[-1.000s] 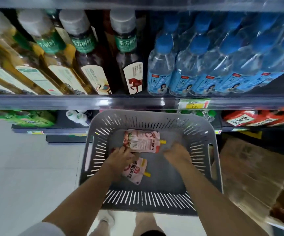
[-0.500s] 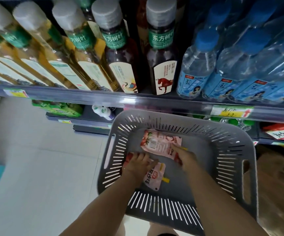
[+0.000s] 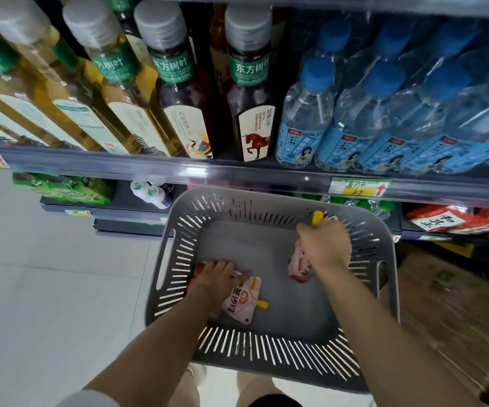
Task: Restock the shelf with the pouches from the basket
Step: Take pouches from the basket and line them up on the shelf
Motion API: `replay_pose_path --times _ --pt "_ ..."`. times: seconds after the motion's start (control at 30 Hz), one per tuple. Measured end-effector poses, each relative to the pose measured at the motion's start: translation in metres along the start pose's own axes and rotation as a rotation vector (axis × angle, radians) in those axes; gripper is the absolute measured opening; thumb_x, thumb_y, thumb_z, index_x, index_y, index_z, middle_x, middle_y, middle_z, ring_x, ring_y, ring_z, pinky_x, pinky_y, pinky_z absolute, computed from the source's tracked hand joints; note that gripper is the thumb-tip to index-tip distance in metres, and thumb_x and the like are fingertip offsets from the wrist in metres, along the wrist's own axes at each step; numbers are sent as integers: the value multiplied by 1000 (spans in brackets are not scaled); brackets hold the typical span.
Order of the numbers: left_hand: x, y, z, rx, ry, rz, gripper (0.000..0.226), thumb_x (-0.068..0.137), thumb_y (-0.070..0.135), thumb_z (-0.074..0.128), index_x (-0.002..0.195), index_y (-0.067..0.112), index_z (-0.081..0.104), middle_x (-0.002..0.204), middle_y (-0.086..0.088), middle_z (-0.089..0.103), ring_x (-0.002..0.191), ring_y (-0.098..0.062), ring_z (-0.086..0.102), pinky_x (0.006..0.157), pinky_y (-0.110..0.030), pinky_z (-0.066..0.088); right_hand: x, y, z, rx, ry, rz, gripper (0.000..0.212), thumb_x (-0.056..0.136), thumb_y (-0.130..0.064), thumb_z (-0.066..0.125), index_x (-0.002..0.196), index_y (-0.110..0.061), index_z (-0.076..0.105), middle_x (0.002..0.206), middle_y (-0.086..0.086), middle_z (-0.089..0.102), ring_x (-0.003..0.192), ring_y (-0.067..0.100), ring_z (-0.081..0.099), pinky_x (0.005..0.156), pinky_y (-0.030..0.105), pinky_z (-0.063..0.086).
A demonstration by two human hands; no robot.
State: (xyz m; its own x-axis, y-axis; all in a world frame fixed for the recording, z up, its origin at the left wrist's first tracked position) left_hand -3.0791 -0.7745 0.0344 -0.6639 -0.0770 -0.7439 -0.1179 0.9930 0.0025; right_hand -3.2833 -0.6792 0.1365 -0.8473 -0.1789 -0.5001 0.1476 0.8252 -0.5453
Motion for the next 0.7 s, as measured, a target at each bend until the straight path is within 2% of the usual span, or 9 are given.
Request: replay_pose_path --times 0.1,0.2,0.3,0.37,0.43,0.5,0.53,0.6,0.7 --pt "-1 -2 0 -26 -26 1 115 73 35 78 150 33 -7 152 -16 17 138 -37 21 112 -52 21 9 12 -1 -194 -52 -4 16 78 -16 58 74 -3 68 70 10 69 67 31 65 53 26 40" --pt "-2 -3 1 -48 -33 -17 118 71 32 79 150 33 -8 153 -17 15 137 -39 23 112 -52 21 17 19 16 -225 -97 -15 18 81 -18 56 77 -2 65 75 14 68 72 33 65 56 28 42" --pt "-1 -3 3 -80 -39 -35 119 71 31 80 149 36 -9 153 -17 14 137 -40 23 112 -55 21 14 5 40 -238 -154 -138 42 90 -40 53 63 -9 65 71 12 67 70 31 63 59 30 45" --pt "0 -4 4 -91 -44 -37 121 69 32 82 149 38 -9 153 -17 13 137 -41 22 112 -57 21 9 -3 50 -288 -188 -200 57 91 -58 47 66 -12 70 76 11 69 75 28 63 66 30 46" --pt "2 -5 5 -103 -50 -40 123 68 34 83 148 39 -10 154 -17 12 138 -41 21 112 -57 20 2 -3 56 -315 -210 -260 54 88 -63 51 78 -15 74 82 7 71 80 23 62 68 28 44" --pt "4 -6 7 -103 -42 -40 124 66 37 83 148 40 -10 153 -17 12 137 -41 21 112 -57 19 -4 1 53 -375 -96 -365 54 78 -66 62 94 -15 72 100 5 70 97 23 62 79 32 46" --pt "4 -6 7 -92 -43 -37 126 65 39 84 148 40 -10 153 -18 12 137 -41 21 112 -57 18 -7 6 51 -468 -20 -392 69 70 -69 67 108 -12 66 114 9 64 109 28 56 89 38 44" --pt "2 -5 7 -79 -47 -35 127 64 38 85 149 38 -10 154 -18 11 138 -42 19 113 -59 18 -7 27 54 -615 41 -334 104 57 -71 75 133 -7 44 135 18 45 124 37 42 100 50 36" --pt "0 -5 3 -77 -43 -33 127 64 37 85 149 37 -9 154 -19 11 138 -42 19 113 -59 18 6 55 54 -482 -20 -183 121 52 -53 87 145 -16 20 150 18 25 137 38 27 110 55 27"
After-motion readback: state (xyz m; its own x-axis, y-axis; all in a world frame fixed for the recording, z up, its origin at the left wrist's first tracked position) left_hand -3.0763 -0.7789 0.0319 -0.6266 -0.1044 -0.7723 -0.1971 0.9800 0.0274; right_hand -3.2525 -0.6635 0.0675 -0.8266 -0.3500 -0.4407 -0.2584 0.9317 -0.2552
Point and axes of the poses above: each hand's wrist, its own x-axis towards the middle knuckle, its own z-axis out of the palm, y = z × x, the point moved 9 cm from there along x, towards the middle knuckle
